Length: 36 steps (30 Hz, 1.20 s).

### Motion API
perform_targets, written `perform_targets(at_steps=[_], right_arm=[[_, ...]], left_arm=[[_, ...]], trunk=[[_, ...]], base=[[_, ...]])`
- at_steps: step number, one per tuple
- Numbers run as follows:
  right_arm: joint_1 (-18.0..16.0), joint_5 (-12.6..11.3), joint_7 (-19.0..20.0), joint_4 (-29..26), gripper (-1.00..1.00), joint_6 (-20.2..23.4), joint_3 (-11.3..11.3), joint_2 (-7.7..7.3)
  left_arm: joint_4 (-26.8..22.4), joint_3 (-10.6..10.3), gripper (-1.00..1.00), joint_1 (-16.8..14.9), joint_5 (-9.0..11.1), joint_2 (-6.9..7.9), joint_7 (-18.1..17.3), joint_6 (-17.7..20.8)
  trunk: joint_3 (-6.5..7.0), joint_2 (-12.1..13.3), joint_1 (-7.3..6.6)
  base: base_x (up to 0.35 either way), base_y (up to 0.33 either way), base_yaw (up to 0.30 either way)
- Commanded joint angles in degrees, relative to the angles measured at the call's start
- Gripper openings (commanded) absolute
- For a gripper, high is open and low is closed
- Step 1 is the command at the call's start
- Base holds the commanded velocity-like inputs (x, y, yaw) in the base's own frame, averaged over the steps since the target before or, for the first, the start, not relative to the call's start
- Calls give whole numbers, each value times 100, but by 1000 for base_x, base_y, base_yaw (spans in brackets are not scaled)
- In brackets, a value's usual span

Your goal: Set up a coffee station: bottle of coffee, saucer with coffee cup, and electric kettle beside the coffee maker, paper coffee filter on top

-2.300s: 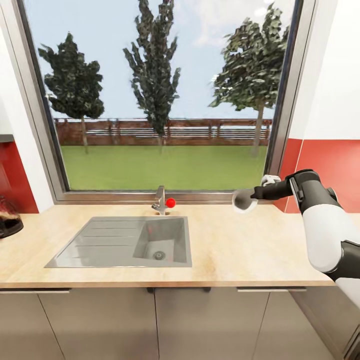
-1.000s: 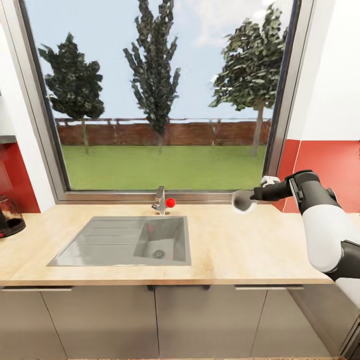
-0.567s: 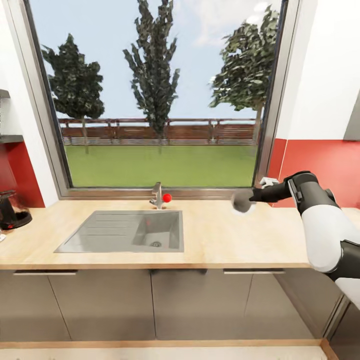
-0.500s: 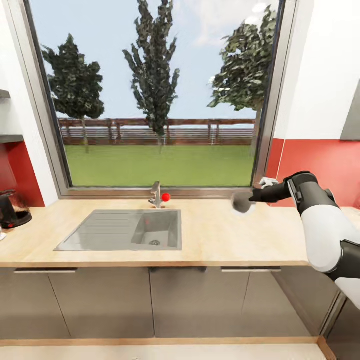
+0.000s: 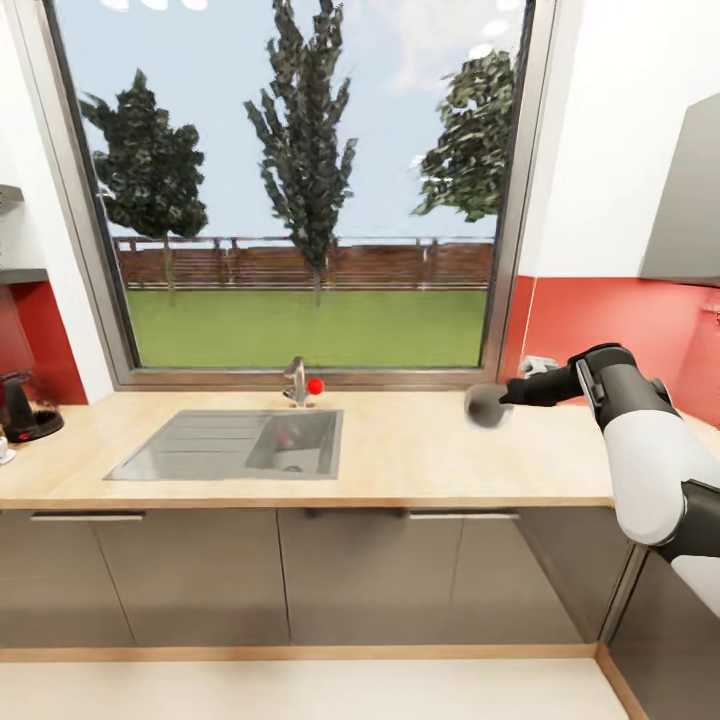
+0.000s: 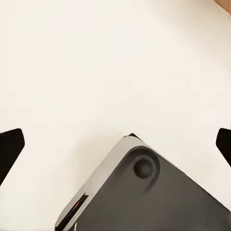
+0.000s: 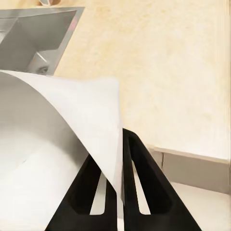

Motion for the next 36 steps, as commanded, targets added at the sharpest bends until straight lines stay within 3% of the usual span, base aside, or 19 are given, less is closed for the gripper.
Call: perform_targets(at_steps=[1, 27, 36], right_arm=[[-2, 41, 52, -5, -100, 29, -36, 4], [-5, 29, -183, 756, -100, -125, -45, -61], [-5, 10, -590, 1650, -100, -705, -54, -144]], left_arm=[[-6, -41, 100, 4, 58, 2, -18, -11], [-6, -41, 100, 4, 46, 0, -15, -11], [-6, -41, 100, 4, 44, 0, -15, -11]], trunk=[[-1, -4, -1], [-1, -4, -1], [-1, -4, -1]], base=[[-294, -174, 0], [-313, -129, 0], [-320, -102, 0]])
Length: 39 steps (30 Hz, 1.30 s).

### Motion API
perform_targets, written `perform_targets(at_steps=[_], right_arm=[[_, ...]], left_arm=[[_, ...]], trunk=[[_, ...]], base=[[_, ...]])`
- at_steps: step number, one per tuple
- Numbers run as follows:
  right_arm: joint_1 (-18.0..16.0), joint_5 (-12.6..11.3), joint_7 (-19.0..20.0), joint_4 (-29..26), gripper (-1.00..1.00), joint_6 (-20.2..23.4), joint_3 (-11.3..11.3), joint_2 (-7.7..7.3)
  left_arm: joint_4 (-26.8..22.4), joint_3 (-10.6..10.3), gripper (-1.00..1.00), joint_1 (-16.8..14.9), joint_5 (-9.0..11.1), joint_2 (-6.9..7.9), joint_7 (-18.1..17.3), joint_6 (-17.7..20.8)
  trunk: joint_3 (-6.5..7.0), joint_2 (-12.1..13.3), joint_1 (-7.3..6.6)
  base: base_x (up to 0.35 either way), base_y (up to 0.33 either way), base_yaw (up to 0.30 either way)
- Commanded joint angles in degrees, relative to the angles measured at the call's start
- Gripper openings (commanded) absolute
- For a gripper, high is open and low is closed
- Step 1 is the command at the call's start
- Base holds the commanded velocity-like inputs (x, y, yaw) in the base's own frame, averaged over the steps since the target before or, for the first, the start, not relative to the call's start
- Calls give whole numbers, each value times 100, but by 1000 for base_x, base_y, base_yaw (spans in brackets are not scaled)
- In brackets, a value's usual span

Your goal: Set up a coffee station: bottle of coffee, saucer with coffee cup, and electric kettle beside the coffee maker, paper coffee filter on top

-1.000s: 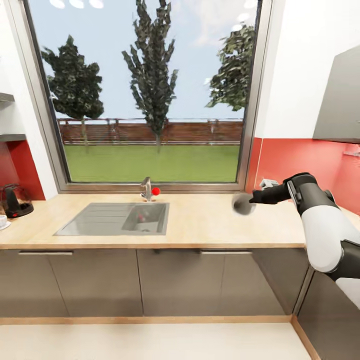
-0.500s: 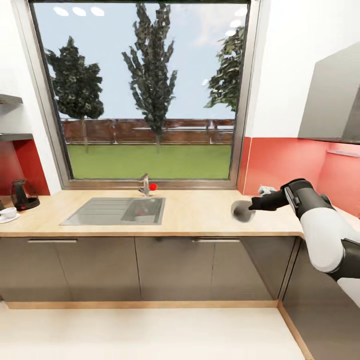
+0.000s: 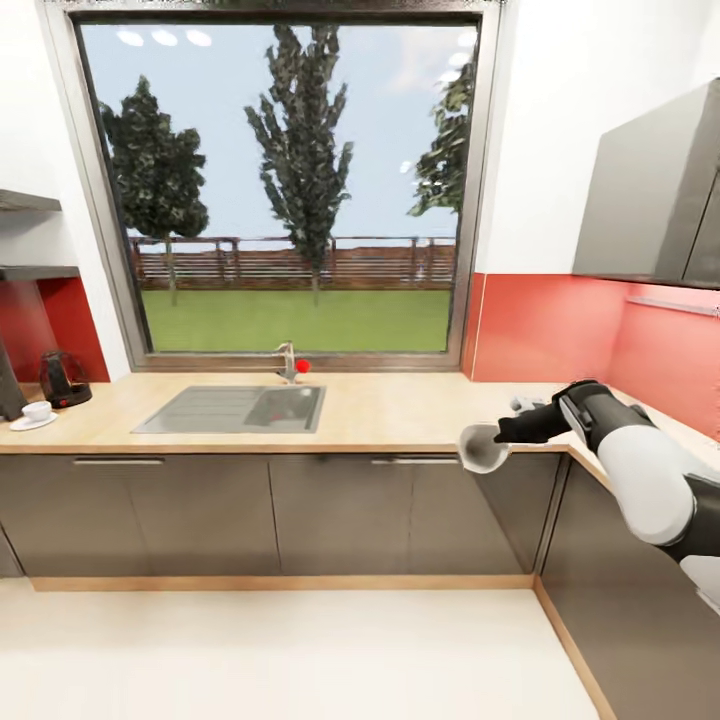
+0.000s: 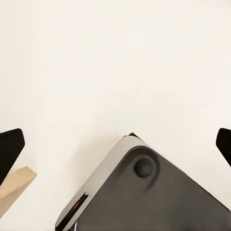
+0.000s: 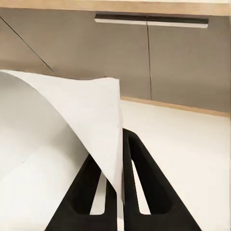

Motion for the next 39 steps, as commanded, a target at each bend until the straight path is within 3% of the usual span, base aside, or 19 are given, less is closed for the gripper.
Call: perform_targets(at_steps=[1, 9, 13, 18, 29, 39], right_arm=[[1, 37, 12, 71, -100, -3, -52, -13], [0, 31, -46, 596, -100, -305, -51, -105], [3, 27, -211, 1257, -100, -811, -44, -154], [227, 26, -410, 1429, -100, -1181, -44, -149], [1311, 26, -687, 1465, -100, -2142, -45, -167], [2621, 18, -1000, 1468, -100, -3013, -52, -254]], left_arm=[[-6, -41, 100, 4, 60, 3, -19, -10], [-6, -42, 100, 4, 60, 3, -19, -10], [-6, -41, 100, 4, 66, 3, -19, -10], [-6, -41, 100, 4, 69, 3, -19, -10], [-5, -41, 100, 4, 68, 3, -19, -10], [-6, -41, 100, 4, 61, -11, -19, -10]], trunk=[[-1, -4, -1], [-1, -4, -1], [-1, -4, -1], [-1, -4, -1], [-1, -4, -1], [-1, -4, -1]], base=[[-321, -98, 0], [-321, -95, 0], [-165, -30, 0], [-19, -3, 0], [-1, 0, 0], [0, 0, 0]])
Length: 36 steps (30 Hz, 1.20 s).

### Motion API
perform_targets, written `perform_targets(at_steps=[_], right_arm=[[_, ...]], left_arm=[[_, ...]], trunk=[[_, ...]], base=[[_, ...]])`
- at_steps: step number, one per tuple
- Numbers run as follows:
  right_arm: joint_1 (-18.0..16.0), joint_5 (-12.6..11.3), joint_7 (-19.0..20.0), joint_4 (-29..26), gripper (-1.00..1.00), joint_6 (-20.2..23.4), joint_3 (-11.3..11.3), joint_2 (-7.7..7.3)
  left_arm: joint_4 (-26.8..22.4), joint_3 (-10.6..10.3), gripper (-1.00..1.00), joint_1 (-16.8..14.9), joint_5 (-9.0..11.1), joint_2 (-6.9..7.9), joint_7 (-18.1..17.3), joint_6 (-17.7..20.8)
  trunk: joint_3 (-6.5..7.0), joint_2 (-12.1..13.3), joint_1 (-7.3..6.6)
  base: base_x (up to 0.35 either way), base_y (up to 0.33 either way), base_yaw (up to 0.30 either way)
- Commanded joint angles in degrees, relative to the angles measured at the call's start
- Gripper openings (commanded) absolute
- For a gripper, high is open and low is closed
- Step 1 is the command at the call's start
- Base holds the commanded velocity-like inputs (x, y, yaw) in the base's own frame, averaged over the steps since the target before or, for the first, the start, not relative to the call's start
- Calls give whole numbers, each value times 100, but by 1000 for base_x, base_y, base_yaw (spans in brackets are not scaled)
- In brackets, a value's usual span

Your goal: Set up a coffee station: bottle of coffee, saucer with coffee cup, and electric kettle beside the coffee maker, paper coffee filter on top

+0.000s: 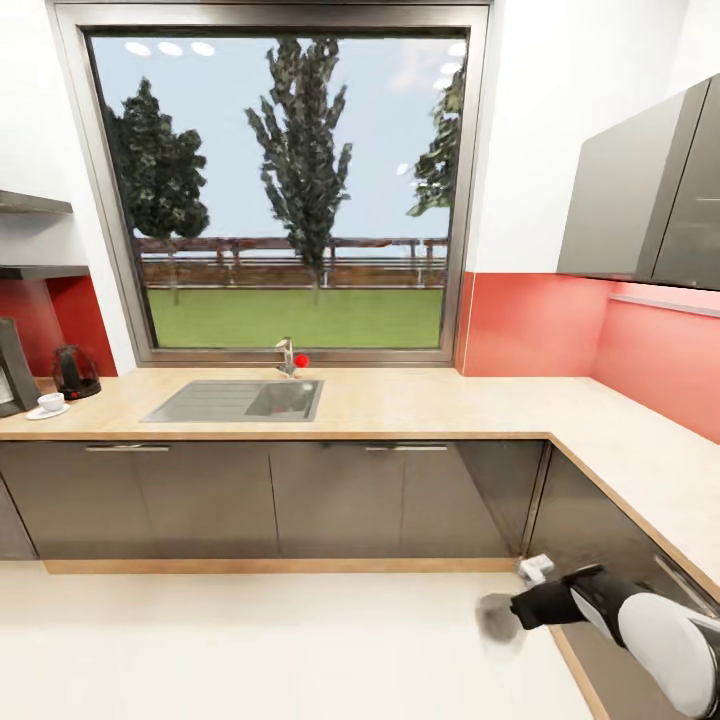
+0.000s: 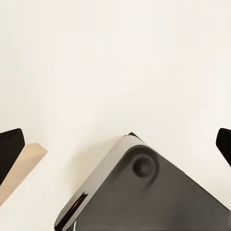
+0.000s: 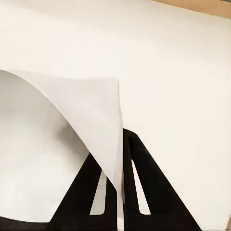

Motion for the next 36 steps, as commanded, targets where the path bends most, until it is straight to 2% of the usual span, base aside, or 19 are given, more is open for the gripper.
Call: perform_targets(at_steps=[1, 3, 4, 5, 7, 8, 10, 11, 13, 15, 17, 20, 21, 22, 25, 27, 31, 36], right_arm=[[146, -7, -41, 6, -100, -30, -58, 8], [446, -11, -153, 6, -100, -198, -58, 25], [875, -29, -309, 6, -100, -461, -58, 41], [966, -49, -343, 6, -100, -519, -58, 43], [1228, -167, -423, 6, -100, -682, -58, 38], [1478, -327, -472, 6, -100, -828, -58, 28], [1766, -465, -512, 6, -100, -999, -58, 15], [2017, -521, -559, 6, -100, -1153, -58, 13], [2301, -548, -717, 6, -100, -1278, -58, 31], [2549, -556, -1043, 6, -100, -1321, -58, 52], [2816, -560, -1397, 6, -100, -1352, -58, 129], [3038, -561, -1704, 6, -100, -1363, -58, 246], [3189, -561, -1875, 6, -100, -1378, -58, 348], [3270, -561, -1954, 6, -100, -1386, -58, 408], [3452, -561, -2068, 6, -100, -1393, -58, 515], [3680, -561, -2201, 6, -100, -1427, -58, 595], [3830, -561, -2265, 6, -100, -1641, -58, 616], [3941, -568, -2280, 6, -100, -1967, -58, 589]], left_arm=[[-5, -41, 100, 3, 59, -4, -20, -10], [-2, -41, 100, 3, 17, -16, -20, -10], [-2, -41, 100, 3, -82, -40, -20, -10], [-3, -41, 100, 3, -101, -43, -20, -10], [-4, -41, 100, 3, -146, -48, -20, -10], [-4, -41, 100, 3, -173, -53, -20, -10], [-4, -41, 100, 3, -191, -61, -20, -10], [-5, -44, 100, 3, -210, -88, -17, -10], [-6, -48, 100, 3, -253, -104, -20, -7], [-15, -49, 100, 3, -425, -129, -22, 2], [-18, -50, 100, 3, -761, -182, -18, 12], [-21, -45, 100, 3, -1079, -210, -14, 20], [-21, -43, 100, 3, -1257, -224, -11, 23], [-23, -42, 100, 3, -1340, -230, -8, 24], [-60, -37, 100, 3, -1439, -225, 34, 25], [-234, -27, 100, 3, -1461, -204, 278, 29], [-697, -24, 100, 3, -1473, -175, 812, 42], [-1174, -18, 100, 3, -1482, -176, 1165, 100]], trunk=[[0, -3, 2], [0, -3, 2], [0, -3, 2], [0, -3, 2], [0, -3, 2], [0, -3, 2], [0, -3, 2], [0, -3, 2], [0, -3, 2], [0, -3, 2], [0, -3, 2], [0, -3, 2], [0, -3, 2], [0, -3, 2], [0, -3, 2], [0, -3, 2], [0, -3, 2], [0, -3, 2]], base=[[0, 0, 0], [0, 0, 0], [0, 0, 0], [0, 0, 0], [0, 0, 0], [0, 0, 0], [0, 0, 0], [0, 0, 0], [0, 0, 0], [0, 0, 0], [0, 0, 0], [0, 0, 0], [0, 0, 0], [0, 0, 0], [0, 0, 0], [0, 0, 0], [0, 0, 0], [1, 0, 0]])
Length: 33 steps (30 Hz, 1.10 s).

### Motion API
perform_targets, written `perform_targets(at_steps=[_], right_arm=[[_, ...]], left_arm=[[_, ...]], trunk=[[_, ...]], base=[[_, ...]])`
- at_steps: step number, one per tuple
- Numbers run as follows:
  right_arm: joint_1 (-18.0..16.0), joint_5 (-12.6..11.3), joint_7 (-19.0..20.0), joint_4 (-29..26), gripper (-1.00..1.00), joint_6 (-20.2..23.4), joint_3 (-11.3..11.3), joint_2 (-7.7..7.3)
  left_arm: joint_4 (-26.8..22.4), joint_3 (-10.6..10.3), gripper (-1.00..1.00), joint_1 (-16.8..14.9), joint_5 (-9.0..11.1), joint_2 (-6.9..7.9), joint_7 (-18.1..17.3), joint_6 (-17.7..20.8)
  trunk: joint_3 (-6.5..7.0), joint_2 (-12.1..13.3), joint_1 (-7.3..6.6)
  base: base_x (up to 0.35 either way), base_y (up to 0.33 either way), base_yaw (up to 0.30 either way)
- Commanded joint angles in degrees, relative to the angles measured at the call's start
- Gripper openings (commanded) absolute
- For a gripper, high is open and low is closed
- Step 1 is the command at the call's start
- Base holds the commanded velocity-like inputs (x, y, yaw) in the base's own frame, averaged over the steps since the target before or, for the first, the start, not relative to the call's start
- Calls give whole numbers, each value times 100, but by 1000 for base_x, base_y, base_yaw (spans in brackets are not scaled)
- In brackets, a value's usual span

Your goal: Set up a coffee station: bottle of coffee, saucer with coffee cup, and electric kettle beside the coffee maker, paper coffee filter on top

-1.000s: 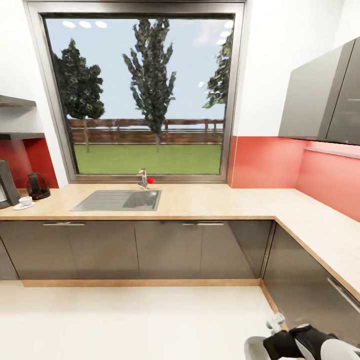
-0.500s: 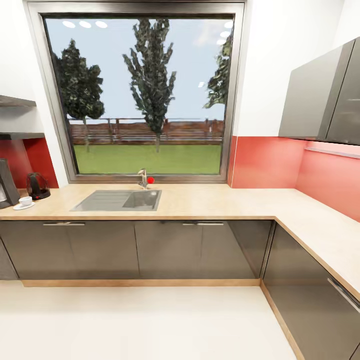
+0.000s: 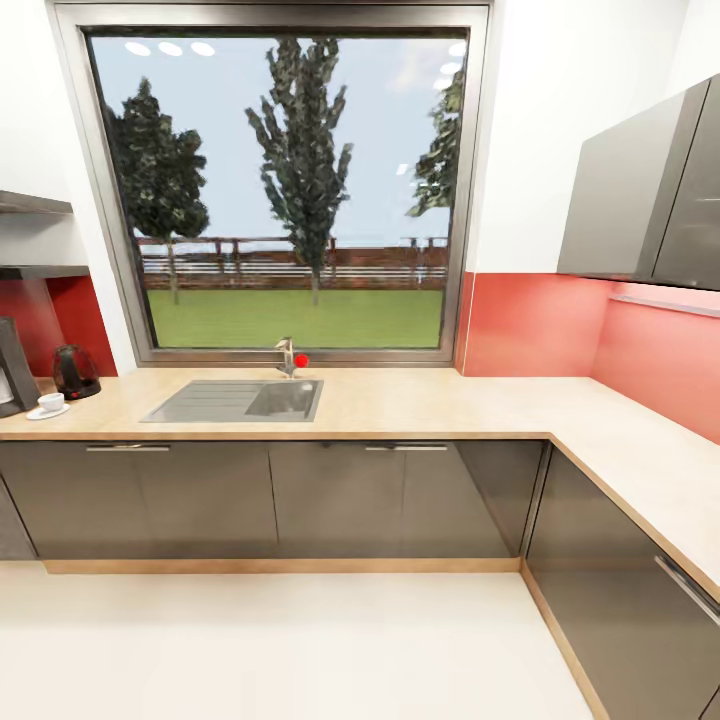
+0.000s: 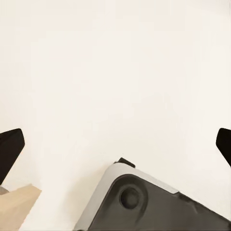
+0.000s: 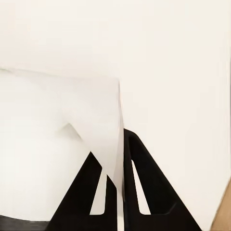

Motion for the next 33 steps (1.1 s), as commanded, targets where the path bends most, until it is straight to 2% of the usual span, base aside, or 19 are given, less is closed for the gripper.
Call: perform_targets(at_steps=[1, 3, 5, 8, 9, 12, 17, 33], right_arm=[[8, 15, 23, 20, -100, -62, -48, -11], [48, 5, 33, 20, -100, -190, -54, -45], [62, -226, 20, 20, -100, -436, -56, -101], [65, -406, 1, 20, -100, -509, -55, -114], [66, -471, -40, 17, -100, -534, -56, -119], [67, -526, -215, 19, -100, -555, -52, -115], [67, -538, -313, 19, -100, -560, -50, -97], [67, -540, -384, 20, -100, -560, -48, -72]], left_arm=[[-60, -37, 100, 4, 60, 1, 5, -2], [-354, -35, 100, 4, 36, -9, 53, 47], [-669, -40, 100, 4, -82, 4, 221, 179], [-754, -37, 100, 4, -204, -4, 366, 351], [-780, -36, 100, 4, -301, -15, 419, 418], [-786, -35, 100, 4, -495, -43, 473, 477], [-693, -34, 100, 4, -539, -107, 489, 492], [-579, -36, 100, 4, -550, -156, 491, 515]], trunk=[[-1, -3, 2], [-1, -3, 2], [-1, -3, 2], [-1, -3, 2], [-1, -3, 2], [-1, -3, 2], [-1, -3, 2], [-1, -3, 2]], base=[[21, 0, 0], [142, 0, 0], [276, 0, 0], [307, 0, 0], [326, 0, 0], [333, 0, 0], [337, 28, 0], [334, 125, 0]])
